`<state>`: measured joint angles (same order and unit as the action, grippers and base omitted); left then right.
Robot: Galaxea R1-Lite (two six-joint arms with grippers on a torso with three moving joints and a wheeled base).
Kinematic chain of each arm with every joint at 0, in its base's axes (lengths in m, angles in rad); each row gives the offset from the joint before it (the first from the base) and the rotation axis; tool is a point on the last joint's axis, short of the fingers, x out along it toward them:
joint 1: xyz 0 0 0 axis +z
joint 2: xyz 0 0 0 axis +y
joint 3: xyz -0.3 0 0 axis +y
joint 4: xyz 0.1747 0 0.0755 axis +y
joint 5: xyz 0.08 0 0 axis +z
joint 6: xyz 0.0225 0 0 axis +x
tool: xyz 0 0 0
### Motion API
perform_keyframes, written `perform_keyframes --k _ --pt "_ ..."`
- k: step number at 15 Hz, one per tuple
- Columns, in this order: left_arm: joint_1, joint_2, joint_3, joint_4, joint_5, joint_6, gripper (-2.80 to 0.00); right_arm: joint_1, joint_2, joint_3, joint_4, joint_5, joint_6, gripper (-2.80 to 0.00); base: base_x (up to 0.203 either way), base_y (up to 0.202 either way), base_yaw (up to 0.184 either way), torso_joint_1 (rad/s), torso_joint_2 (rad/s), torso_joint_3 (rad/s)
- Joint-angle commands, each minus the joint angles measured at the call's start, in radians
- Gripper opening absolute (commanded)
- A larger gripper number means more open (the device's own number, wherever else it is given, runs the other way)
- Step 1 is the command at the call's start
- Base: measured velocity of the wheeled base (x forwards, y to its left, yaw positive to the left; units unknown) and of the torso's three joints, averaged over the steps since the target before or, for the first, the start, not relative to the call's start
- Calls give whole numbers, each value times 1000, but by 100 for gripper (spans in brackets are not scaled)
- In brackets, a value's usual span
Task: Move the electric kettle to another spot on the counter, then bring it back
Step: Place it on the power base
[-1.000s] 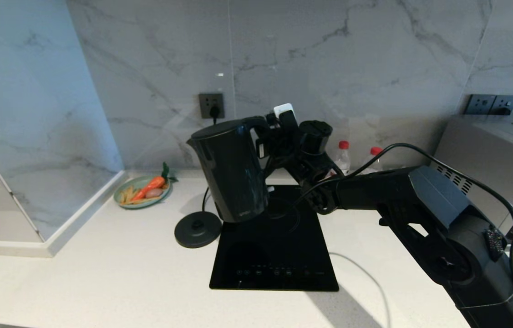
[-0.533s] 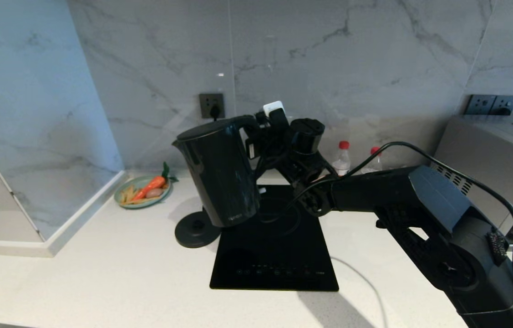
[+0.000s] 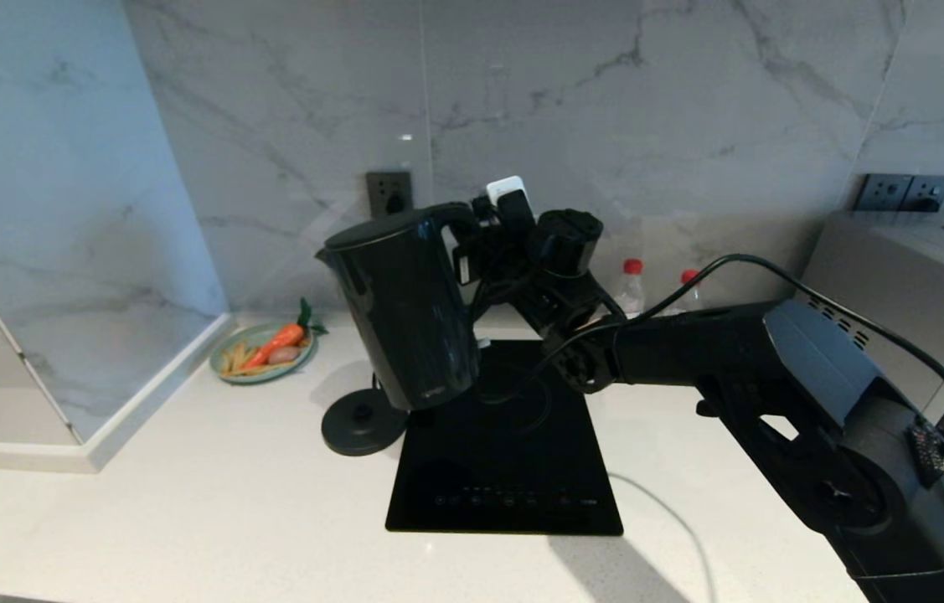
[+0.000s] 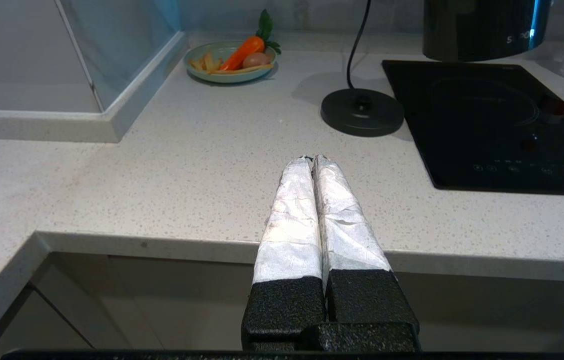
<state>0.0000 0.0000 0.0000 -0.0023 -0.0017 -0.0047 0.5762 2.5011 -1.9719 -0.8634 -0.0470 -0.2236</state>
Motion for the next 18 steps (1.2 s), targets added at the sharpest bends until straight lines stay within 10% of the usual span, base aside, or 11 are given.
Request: perform_keyframes --k 1,18 --pt "0 -2 3 -1 0 -2 -280 1 -1 1 -8 -1 -2 -280 0 0 0 0 0 0" --pt "0 -2 3 -1 0 -2 -280 2 15 1 -22 1 -8 -280 31 0 0 2 0 1"
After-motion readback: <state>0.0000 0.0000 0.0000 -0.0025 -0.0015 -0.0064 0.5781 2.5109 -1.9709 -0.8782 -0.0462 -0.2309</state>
